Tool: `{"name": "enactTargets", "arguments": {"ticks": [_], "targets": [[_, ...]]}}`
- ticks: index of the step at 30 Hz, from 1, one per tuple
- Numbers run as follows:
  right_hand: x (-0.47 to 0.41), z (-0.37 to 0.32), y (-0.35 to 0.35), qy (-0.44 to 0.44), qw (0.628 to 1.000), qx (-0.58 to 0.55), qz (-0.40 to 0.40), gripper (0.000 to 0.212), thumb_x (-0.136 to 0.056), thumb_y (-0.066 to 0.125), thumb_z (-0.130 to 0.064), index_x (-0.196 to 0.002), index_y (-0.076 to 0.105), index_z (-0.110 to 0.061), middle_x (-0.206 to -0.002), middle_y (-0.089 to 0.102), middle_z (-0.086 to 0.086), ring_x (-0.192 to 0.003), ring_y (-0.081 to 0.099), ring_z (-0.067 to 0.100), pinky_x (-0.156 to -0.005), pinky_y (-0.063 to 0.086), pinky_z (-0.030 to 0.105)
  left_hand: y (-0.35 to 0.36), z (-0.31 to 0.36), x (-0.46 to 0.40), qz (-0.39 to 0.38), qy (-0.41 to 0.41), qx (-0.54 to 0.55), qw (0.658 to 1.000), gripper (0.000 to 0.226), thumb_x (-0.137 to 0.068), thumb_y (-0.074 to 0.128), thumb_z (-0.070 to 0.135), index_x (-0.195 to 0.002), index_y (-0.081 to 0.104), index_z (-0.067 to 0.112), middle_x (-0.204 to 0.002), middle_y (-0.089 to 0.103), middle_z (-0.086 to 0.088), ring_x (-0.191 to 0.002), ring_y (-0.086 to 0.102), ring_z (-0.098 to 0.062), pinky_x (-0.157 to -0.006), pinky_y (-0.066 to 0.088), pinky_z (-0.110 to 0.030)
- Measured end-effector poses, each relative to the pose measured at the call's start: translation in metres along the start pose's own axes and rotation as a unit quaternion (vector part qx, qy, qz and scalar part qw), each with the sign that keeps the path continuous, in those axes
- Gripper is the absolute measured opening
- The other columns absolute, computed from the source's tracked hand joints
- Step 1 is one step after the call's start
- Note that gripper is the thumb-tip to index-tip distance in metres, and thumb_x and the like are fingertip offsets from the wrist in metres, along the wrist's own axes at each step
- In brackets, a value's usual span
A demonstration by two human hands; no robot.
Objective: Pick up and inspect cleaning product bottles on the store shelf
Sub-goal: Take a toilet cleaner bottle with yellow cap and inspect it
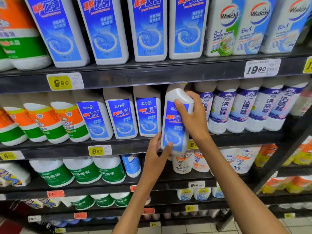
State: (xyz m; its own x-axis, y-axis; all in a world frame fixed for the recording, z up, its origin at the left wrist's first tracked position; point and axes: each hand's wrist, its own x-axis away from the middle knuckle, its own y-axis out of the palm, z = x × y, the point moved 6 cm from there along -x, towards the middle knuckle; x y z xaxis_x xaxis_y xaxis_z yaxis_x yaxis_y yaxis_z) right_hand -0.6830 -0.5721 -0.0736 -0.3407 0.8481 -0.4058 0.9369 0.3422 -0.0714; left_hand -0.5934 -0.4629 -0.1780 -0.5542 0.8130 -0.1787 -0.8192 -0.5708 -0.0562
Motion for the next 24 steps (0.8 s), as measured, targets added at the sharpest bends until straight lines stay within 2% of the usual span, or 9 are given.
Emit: {"name": "enactTargets", "arguments": {"ticks": [3, 6, 10, 13, 15, 17, 20, 22, 24], "targets": [[0.019, 0.009, -0.004, 0.063, 0.995, -0.078, -0.018, 0.019, -0.088, 0.063, -0.031, -0.102, 0.05, -0.032, -0.092, 0.066, -0.007, -0.077, 0.069, 0.004, -0.059, 0.054, 0.016, 0.001, 0.002, 0.016, -0.065, -0.043, 0.039, 0.996, 0.041, -0.079, 0.061, 0.044, -0.114, 0.056, 0.023, -0.111, 0.068, 0.003, -0.097, 0.065, 0.001, -0.075, 0.05, -0.012], [0.036, 0.009, -0.004, 0.109, 0.987, -0.118, -0.029, 0.014, -0.088, 0.063, -0.034, -0.099, 0.054, -0.031, -0.086, 0.07, -0.005, -0.074, 0.071, 0.008, -0.055, 0.054, 0.017, 0.004, 0.005, 0.035, -0.09, -0.055, 0.07, 0.992, 0.044, -0.077, 0.065, 0.049, -0.112, 0.061, 0.023, -0.105, 0.073, 0.004, -0.097, 0.069, -0.009, -0.074, 0.052, -0.015], [0.045, 0.003, -0.008, 0.154, 0.979, -0.128, -0.049, 0.016, -0.085, 0.059, -0.046, -0.093, 0.059, -0.032, -0.078, 0.073, -0.008, -0.073, 0.072, 0.009, -0.056, 0.054, 0.02, 0.002, 0.016, 0.049, -0.096, -0.053, 0.091, 0.99, 0.039, -0.077, 0.064, 0.05, -0.108, 0.062, 0.026, -0.1, 0.074, 0.009, -0.093, 0.07, -0.009, -0.07, 0.052, -0.015], [0.052, 0.001, -0.002, 0.231, 0.91, -0.323, -0.124, 0.036, -0.081, 0.052, -0.058, -0.083, 0.076, -0.031, -0.087, 0.075, 0.0, -0.081, 0.072, 0.014, -0.067, 0.058, 0.028, 0.0, 0.014, 0.06, -0.135, -0.093, 0.155, 0.974, 0.059, -0.065, 0.075, 0.059, -0.108, 0.065, 0.019, -0.104, 0.074, -0.002, -0.096, 0.07, -0.017, -0.074, 0.054, -0.023], [0.058, -0.002, 0.004, 0.276, 0.843, -0.437, -0.151, 0.046, -0.083, 0.049, -0.059, -0.102, 0.074, -0.025, -0.101, 0.073, 0.006, -0.091, 0.07, 0.02, -0.073, 0.059, 0.035, 0.004, 0.012, 0.068, -0.189, -0.114, 0.193, 0.956, 0.065, -0.061, 0.079, 0.059, -0.108, 0.066, 0.016, -0.107, 0.072, -0.007, -0.097, 0.07, -0.019, -0.076, 0.055, -0.026], [0.063, -0.003, 0.011, 0.299, 0.797, -0.499, -0.165, 0.061, -0.082, 0.046, -0.061, -0.125, 0.059, -0.019, -0.114, 0.068, 0.01, -0.1, 0.068, 0.026, -0.08, 0.058, 0.042, 0.006, 0.008, 0.079, -0.229, -0.133, 0.198, 0.944, 0.069, -0.059, 0.08, 0.059, -0.109, 0.065, 0.015, -0.107, 0.072, -0.006, -0.096, 0.069, -0.018, -0.077, 0.055, -0.026], [0.069, -0.007, 0.015, 0.281, 0.815, -0.48, -0.161, 0.055, -0.091, 0.035, -0.058, -0.117, 0.059, -0.016, -0.098, 0.073, 0.009, -0.084, 0.072, 0.02, -0.071, 0.06, 0.034, 0.004, 0.004, 0.088, -0.229, -0.152, 0.179, 0.945, 0.073, -0.059, 0.078, 0.061, -0.111, 0.061, 0.011, -0.101, 0.074, -0.001, -0.093, 0.07, -0.015, -0.077, 0.055, -0.025], [0.07, -0.01, 0.012, 0.269, 0.849, -0.439, -0.12, 0.049, -0.093, 0.038, -0.054, -0.112, 0.061, -0.015, -0.093, 0.073, 0.008, -0.078, 0.071, 0.017, -0.068, 0.059, 0.031, -0.001, 0.008, 0.082, -0.19, -0.142, 0.112, 0.965, 0.048, -0.081, 0.064, 0.047, -0.104, 0.061, 0.005, -0.093, 0.073, 0.0, -0.084, 0.068, -0.012, -0.075, 0.052, -0.022], [0.069, -0.015, 0.006, 0.238, 0.893, -0.375, -0.071, 0.037, -0.094, 0.045, -0.046, -0.11, 0.06, -0.017, -0.092, 0.069, 0.004, -0.079, 0.068, 0.014, -0.07, 0.057, 0.028, -0.01, 0.019, 0.086, -0.235, -0.086, 0.052, 0.967, 0.022, -0.098, 0.048, 0.025, -0.095, 0.059, 0.006, -0.082, 0.07, -0.001, -0.073, 0.065, -0.009, -0.066, 0.052, -0.018]]}}
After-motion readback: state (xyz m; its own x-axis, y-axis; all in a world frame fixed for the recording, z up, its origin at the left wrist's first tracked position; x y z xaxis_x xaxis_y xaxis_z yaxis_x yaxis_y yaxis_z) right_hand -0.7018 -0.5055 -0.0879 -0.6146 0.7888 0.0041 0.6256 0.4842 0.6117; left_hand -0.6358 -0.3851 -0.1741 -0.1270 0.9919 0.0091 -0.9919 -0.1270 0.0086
